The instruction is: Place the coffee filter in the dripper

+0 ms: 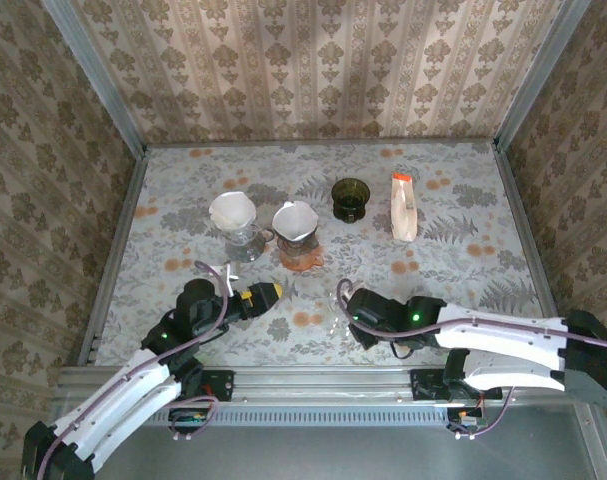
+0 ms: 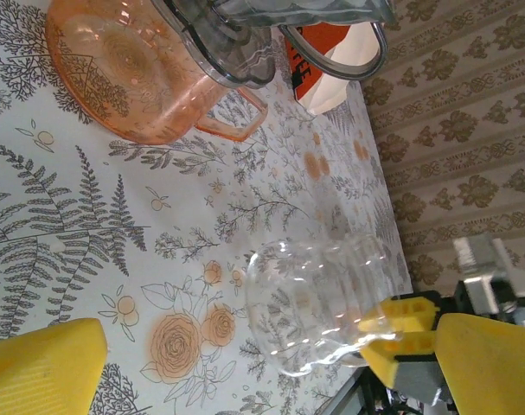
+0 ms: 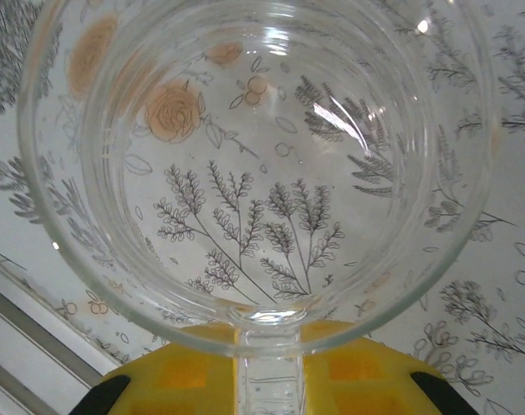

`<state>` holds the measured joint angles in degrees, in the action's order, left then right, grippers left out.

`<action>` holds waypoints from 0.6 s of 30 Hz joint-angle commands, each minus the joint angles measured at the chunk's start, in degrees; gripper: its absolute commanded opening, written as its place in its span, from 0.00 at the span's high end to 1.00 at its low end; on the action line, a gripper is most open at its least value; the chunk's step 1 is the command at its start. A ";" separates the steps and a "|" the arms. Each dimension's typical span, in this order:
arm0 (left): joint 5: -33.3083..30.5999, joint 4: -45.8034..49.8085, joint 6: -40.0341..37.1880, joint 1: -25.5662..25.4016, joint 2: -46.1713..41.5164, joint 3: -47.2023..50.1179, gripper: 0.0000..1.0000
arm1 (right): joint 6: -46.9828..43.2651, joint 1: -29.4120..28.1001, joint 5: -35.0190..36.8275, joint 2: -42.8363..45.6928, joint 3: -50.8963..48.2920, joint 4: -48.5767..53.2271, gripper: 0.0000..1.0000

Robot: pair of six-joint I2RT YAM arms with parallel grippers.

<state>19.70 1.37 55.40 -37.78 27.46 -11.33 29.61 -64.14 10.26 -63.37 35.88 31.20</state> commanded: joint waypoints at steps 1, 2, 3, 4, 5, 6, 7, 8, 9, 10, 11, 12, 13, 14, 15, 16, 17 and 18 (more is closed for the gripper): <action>1.10 1.18 -1.17 0.51 -0.74 -1.15 0.00 | -2.66 -2.13 2.55 -3.24 2.98 -2.72 0.83; 1.13 1.18 -1.17 0.60 -0.74 -1.13 0.00 | -2.85 -2.66 2.98 -4.17 3.30 -3.02 0.83; 1.19 1.13 -1.17 0.69 -0.74 -1.06 0.00 | -2.92 -3.11 3.19 -4.82 3.57 -3.45 0.83; 1.28 1.03 -1.09 0.69 -0.72 -0.98 0.00 | -2.97 -3.39 3.29 -5.22 3.79 -3.82 0.83; 1.38 0.92 -1.08 0.78 -0.70 -0.97 0.00 | -3.04 -3.61 3.24 -5.49 3.86 -4.20 0.82; 1.47 0.83 -1.12 0.79 -0.66 -0.97 0.00 | -3.02 -3.71 3.09 -5.61 3.85 -4.47 0.80; 1.52 0.94 -1.17 0.79 -0.73 -0.97 0.00 | -2.98 -3.80 3.20 -5.55 3.86 -4.41 0.77; 1.57 0.92 -1.17 0.87 -0.74 -0.93 0.00 | -2.88 -3.88 3.40 -5.42 3.86 -4.31 0.74; 1.65 0.92 -1.17 0.90 -0.73 -0.88 0.00 | -2.80 -3.89 3.58 -5.17 3.77 -4.16 0.69; 1.65 0.90 -1.25 0.95 -0.71 -0.88 0.00 | -2.55 -3.89 3.86 -4.77 3.68 -3.89 0.62; 1.65 0.96 -1.26 0.95 -0.70 -0.84 0.00 | -2.37 -3.89 4.13 -4.22 3.67 -3.55 0.54; 1.65 0.96 -1.26 1.04 -0.71 -0.80 0.00 | -2.26 -3.89 4.47 -3.69 3.59 -3.32 0.49; 1.68 0.92 -1.26 1.04 -0.71 -0.80 0.00 | -2.11 -3.96 4.97 -2.74 3.51 -2.97 0.45; 1.65 0.88 -1.34 1.06 -0.67 -0.79 0.00 | -2.10 -3.94 5.55 -1.67 3.58 -2.54 0.41; 1.65 0.83 -1.34 1.13 -0.74 -0.80 0.00 | -2.05 -3.92 6.27 -0.54 3.58 -2.21 0.39; 1.70 0.79 -1.34 1.13 -0.72 -0.80 0.00 | -1.77 -3.89 7.23 1.05 3.65 -1.58 0.37; 1.65 0.83 -1.34 1.21 -0.69 -0.80 0.00 | -1.51 -3.76 8.30 2.77 3.86 -1.06 0.34; 1.66 0.76 -1.34 1.22 -0.70 -0.80 0.00 | -1.48 -3.39 8.86 4.30 4.21 -0.89 0.33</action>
<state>20.53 1.37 55.37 -36.99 27.46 -11.33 27.44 -67.77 15.03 -63.29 38.26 28.03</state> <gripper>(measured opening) 0.998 0.662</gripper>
